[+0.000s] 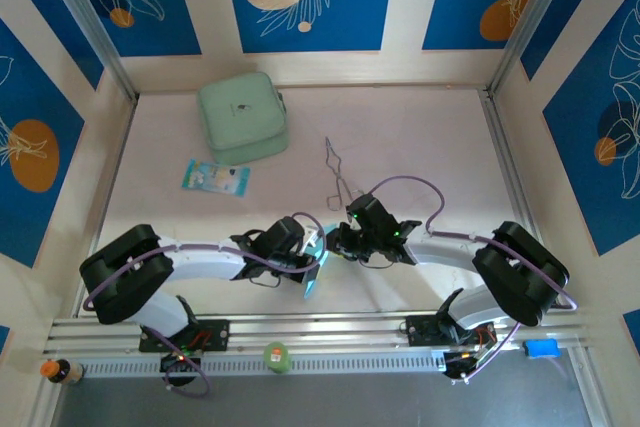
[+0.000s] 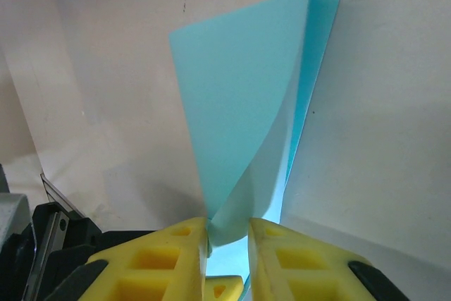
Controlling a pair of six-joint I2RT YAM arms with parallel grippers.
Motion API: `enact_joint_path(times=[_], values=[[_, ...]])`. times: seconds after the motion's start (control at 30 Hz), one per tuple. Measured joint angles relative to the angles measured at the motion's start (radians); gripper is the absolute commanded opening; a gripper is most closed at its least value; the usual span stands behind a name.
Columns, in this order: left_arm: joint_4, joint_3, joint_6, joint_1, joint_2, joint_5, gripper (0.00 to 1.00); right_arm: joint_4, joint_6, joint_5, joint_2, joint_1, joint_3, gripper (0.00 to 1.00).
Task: Fold a paper plane with a square sheet of paper (pick it up from the middle)
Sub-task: Perform the fifth fold on the wing at the bottom-center of the table.
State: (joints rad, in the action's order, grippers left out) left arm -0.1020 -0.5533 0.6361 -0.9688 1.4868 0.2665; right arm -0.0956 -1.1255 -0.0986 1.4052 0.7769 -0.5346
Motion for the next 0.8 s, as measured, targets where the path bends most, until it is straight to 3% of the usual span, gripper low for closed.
enact_joint_path(times=[0.4, 0.8], values=[[-0.058, 0.095, 0.008, 0.007, -0.065, -0.048, 0.0, 0.059, 0.016, 0.023, -0.161, -0.034, 0.029, 0.3], [0.034, 0.111, -0.112, 0.017, -0.203, -0.193, 0.01, 0.026, 0.02, 0.032, -0.123, 0.028, 0.047, 0.25]])
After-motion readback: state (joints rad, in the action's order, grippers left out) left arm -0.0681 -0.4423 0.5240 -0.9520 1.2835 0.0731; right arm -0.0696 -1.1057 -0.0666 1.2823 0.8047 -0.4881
